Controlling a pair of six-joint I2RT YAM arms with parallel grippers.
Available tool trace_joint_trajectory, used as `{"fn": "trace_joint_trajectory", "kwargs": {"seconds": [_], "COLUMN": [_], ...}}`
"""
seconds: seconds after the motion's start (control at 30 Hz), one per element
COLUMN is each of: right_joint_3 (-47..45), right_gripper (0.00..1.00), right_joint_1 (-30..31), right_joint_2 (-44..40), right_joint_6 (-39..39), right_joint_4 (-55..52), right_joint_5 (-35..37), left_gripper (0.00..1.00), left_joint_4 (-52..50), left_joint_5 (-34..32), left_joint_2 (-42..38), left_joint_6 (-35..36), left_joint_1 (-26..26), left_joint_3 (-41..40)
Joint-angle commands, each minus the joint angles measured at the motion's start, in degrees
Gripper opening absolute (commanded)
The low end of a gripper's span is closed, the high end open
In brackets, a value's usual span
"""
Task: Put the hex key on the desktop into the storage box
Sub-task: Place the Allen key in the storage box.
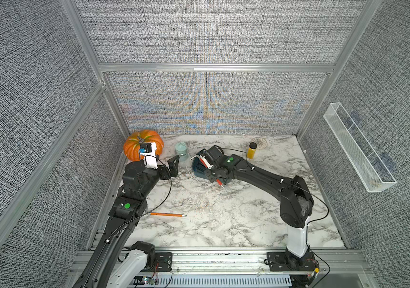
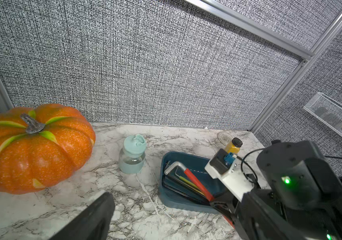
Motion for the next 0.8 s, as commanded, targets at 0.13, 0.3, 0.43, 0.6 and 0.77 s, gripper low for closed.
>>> {"fn": "trace_joint_trajectory", "kwargs": {"seconds": [0.13, 0.3, 0.43, 0.6, 0.77], "right_joint_3": [2.3, 0.8, 1.5, 4.0, 6.5], "right_gripper": [0.00, 0.00, 0.00, 0.00, 0.00], "right_joint_1": [-4.7, -6.8, -7.4, -7.5, -7.7], "right_joint_2": [2.1, 3.9, 6.2, 9.8, 13.0], "right_joint_6": [-9.1, -12.1, -13.0, -14.0, -14.7], "right_joint_4": [0.8, 5.1, 6.6, 6.6, 6.1], "right_joint_5": [0.5, 0.1, -0.7, -1.4, -1.5], "left_gripper": [1.00, 1.00, 1.00, 1.00, 1.00], "left_joint_4": [0.6, 0.6, 0.7, 0.6, 0.3], "left_joint_5": [0.8, 0.9, 1.1, 1.1, 0.8], "left_joint_2": [0.3, 0.4, 0.3, 0.3, 0.0], "left_joint_6": [-0.4, -0.5, -0.5, -0.6, -0.4], "left_joint_1": [0.0, 0.0, 0.0, 0.0, 0.0], "left_joint_3": [0.1, 0.3, 0.3, 0.3, 0.3]}}
